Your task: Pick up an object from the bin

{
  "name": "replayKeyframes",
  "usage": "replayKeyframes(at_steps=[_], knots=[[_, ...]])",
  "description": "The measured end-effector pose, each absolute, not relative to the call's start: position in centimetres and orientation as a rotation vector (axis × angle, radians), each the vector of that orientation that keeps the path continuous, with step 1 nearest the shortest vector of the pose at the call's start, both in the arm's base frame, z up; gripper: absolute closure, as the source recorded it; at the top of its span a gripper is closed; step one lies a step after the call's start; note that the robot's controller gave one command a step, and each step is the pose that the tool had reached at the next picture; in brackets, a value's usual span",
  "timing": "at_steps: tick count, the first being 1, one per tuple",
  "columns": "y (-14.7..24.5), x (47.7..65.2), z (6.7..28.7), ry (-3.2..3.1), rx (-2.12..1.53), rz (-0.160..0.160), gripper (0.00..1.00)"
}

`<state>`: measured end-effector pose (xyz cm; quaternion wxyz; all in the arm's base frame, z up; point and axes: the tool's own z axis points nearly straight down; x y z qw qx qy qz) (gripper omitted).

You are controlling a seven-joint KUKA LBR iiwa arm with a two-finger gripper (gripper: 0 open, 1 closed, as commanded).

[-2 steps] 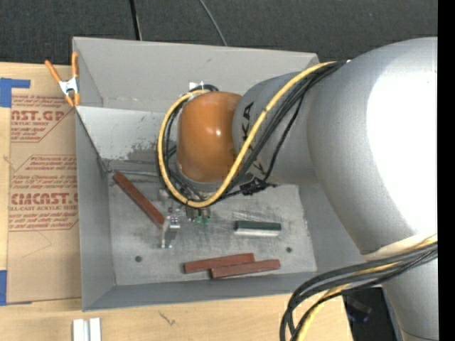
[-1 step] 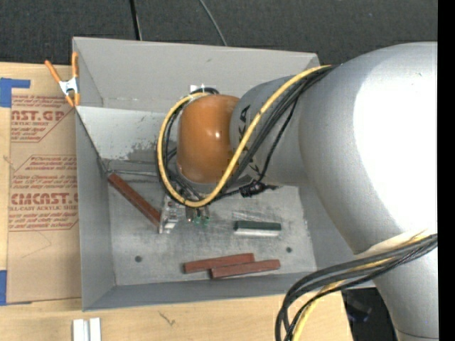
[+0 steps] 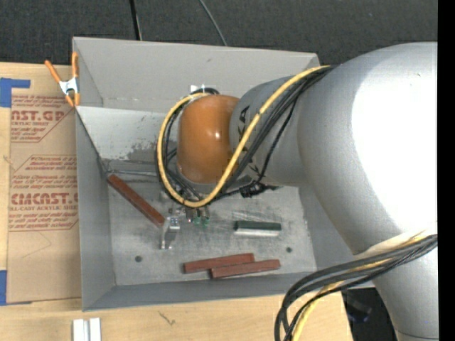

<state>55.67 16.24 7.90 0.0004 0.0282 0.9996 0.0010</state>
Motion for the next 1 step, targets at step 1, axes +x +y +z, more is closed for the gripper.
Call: replayKeyframes(at_steps=[1], knots=[[16.27, 55.67, 7.96, 3.141, 0.088, 0.004, 1.0]])
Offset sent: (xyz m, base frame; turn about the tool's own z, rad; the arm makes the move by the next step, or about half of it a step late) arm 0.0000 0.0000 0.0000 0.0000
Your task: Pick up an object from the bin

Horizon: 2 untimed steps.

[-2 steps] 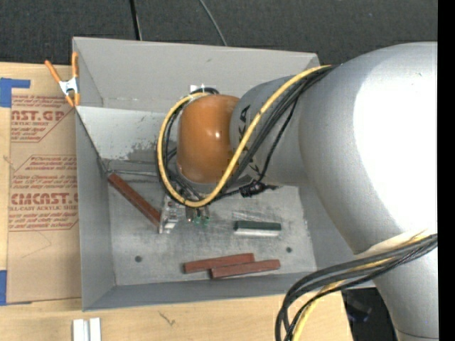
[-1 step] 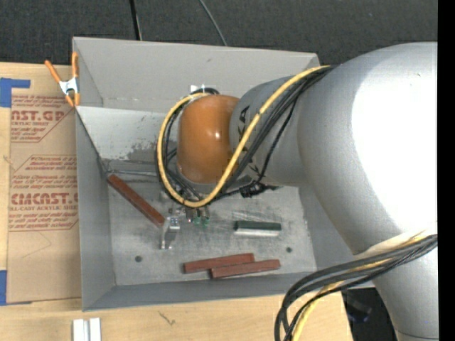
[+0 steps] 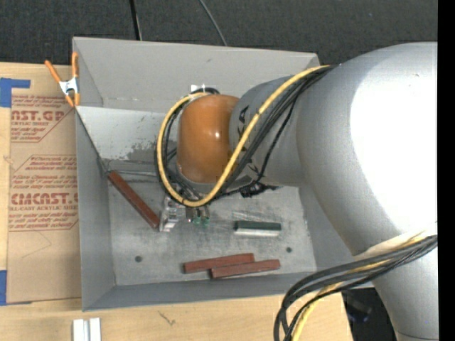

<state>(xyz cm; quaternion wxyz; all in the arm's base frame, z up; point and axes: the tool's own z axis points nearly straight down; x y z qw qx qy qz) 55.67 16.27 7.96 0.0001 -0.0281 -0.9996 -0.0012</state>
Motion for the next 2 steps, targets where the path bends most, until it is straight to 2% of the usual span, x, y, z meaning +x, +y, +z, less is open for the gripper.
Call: replayKeyframes(at_steps=[1, 2], knots=[[16.3, 55.7, 8.0, -3.14, -0.088, -0.004, 1.0], [15.9, 55.5, 13.1, -3.137, 0.01, 0.002, 1.0]])
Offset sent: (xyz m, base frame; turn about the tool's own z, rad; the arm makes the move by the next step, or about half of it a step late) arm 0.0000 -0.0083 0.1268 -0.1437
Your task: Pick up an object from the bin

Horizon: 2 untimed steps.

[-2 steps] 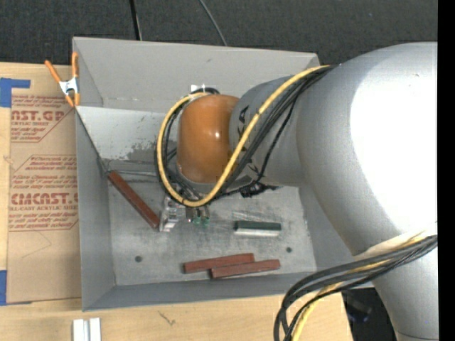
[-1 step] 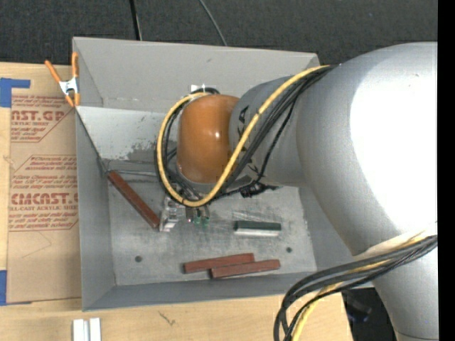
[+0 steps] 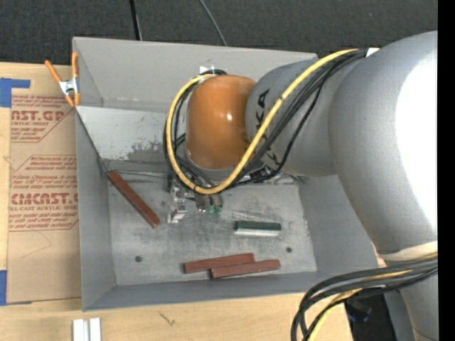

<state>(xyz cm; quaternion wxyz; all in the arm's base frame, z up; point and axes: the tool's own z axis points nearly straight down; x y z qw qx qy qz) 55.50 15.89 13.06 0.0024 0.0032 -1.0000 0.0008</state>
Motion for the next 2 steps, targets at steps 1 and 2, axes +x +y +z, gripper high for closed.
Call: replayKeyframes(at_steps=[1, 2], knots=[[16.4, 56.0, 13.5, -3.143, 0.002, -0.002, 0.0], [16.6, 56.2, 11.4, -3.142, -0.016, -0.003, 0.0]])
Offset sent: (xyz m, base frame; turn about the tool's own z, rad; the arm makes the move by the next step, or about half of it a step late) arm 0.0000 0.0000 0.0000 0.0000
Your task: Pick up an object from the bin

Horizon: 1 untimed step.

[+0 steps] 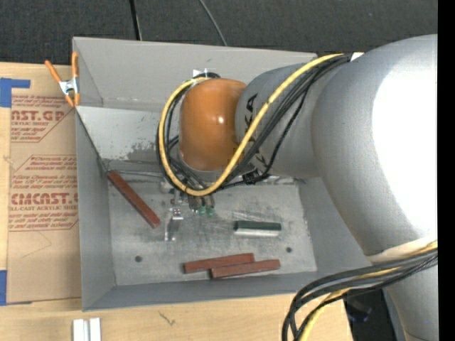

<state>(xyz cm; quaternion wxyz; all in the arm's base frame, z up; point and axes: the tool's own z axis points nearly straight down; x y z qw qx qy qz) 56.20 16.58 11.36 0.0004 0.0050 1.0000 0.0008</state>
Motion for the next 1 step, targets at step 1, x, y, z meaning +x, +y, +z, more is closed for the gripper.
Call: replayKeyframes(at_steps=[1], knots=[[16.83, 56.42, 10.4, 3.137, 0.035, 0.004, 0.0]])
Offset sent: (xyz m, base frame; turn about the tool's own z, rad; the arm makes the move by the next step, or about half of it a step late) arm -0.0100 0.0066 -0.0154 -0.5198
